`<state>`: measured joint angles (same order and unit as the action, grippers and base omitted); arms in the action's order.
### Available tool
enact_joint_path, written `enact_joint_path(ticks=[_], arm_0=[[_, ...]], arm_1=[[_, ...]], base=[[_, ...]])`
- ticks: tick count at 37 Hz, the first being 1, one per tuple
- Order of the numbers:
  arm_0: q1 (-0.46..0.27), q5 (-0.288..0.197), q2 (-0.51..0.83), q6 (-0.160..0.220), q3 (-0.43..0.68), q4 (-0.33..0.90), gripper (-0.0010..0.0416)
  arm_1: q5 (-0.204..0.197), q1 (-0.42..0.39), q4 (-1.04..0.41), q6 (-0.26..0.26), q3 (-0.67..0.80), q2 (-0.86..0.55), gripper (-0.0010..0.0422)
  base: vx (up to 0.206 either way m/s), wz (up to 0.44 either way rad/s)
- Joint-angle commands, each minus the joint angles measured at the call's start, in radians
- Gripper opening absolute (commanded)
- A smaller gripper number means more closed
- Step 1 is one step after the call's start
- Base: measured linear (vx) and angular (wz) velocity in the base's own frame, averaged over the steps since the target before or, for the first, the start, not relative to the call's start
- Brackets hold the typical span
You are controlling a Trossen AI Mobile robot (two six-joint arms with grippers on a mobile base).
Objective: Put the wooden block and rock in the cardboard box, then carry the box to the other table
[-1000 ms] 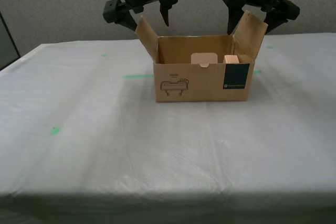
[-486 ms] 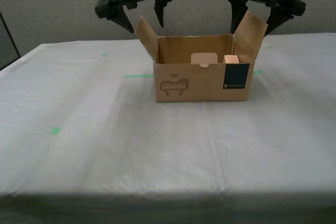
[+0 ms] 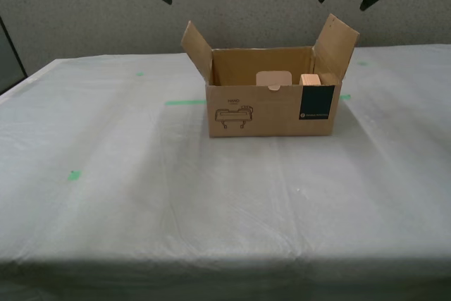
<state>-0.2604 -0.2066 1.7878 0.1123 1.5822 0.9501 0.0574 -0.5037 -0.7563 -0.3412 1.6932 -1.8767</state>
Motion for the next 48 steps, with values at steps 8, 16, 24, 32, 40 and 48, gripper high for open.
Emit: enact_joint_path(ticks=[8,16,24,32,40,48], arm_0=[[0.0,0.056,-0.117,-0.007,0.0,0.061,0.0399],[0.004,0.056,-0.218,-0.012,-0.003,0.079,0.04],[0.028,0.056,-0.301,-0.021,-0.011,0.095,0.04],[0.079,0.056,-0.34,-0.035,-0.011,0.108,0.0399],[0.106,0.056,-0.342,-0.047,-0.018,0.13,0.0399],[0.109,0.056,-0.348,-0.061,-0.088,0.127,0.0399]], arm_1=[[-0.002,0.0,-0.034,0.01,-0.003,0.133,0.0389],[-0.014,0.0,-0.086,0.043,-0.008,0.229,0.0389],[-0.159,-0.001,-0.173,0.089,-0.008,0.304,0.0389],[-0.159,0.0,-0.223,0.092,-0.009,0.356,0.0389],[-0.16,0.001,-0.229,0.108,-0.011,0.39,0.0389],[-0.224,0.003,-0.258,0.125,-0.032,0.393,0.0389]], base=[[0.0,0.0],[0.0,0.0],[0.0,0.0],[0.0,0.0],[0.0,0.0],[0.0,0.0]])
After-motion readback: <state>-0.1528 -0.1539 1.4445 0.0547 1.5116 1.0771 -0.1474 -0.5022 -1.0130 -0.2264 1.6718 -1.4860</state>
